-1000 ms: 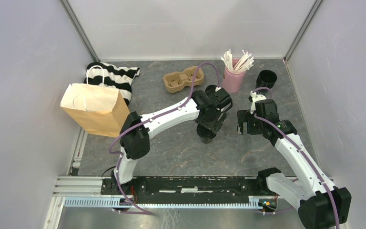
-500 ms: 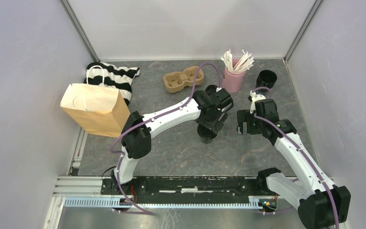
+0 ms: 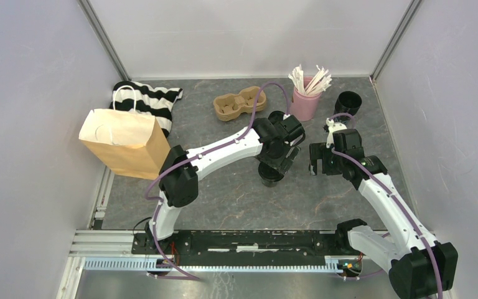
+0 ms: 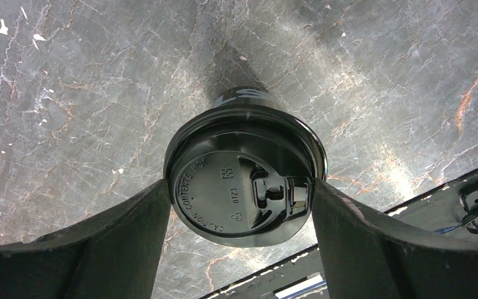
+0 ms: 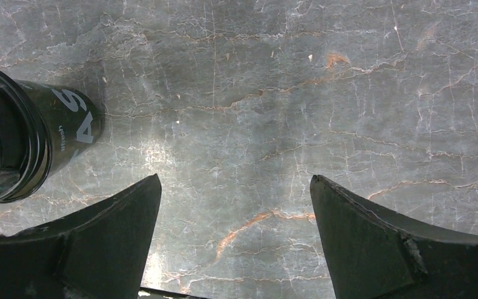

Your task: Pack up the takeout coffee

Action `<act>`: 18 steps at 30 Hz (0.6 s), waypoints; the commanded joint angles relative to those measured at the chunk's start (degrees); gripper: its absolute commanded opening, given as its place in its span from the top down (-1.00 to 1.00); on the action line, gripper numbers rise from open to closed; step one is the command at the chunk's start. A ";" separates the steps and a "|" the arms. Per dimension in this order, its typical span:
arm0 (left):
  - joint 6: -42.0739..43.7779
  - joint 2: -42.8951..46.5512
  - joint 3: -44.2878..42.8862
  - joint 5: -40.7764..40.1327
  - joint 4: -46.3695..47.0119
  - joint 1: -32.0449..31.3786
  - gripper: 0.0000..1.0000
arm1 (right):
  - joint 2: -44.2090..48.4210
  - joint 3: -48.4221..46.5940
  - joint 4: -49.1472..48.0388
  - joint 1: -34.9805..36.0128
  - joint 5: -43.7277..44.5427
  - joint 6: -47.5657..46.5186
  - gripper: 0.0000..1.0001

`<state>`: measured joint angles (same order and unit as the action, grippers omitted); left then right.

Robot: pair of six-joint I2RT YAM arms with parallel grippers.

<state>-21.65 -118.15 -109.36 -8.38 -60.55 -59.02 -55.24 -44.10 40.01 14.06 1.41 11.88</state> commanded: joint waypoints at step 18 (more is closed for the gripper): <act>2.93 2.56 -1.38 0.88 0.88 -0.39 -0.93 | -0.69 0.03 -2.37 -0.43 -1.21 -0.54 -0.91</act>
<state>-21.02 -118.15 -109.36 -8.38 -60.55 -59.02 -55.79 -44.10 39.68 13.80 0.40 11.88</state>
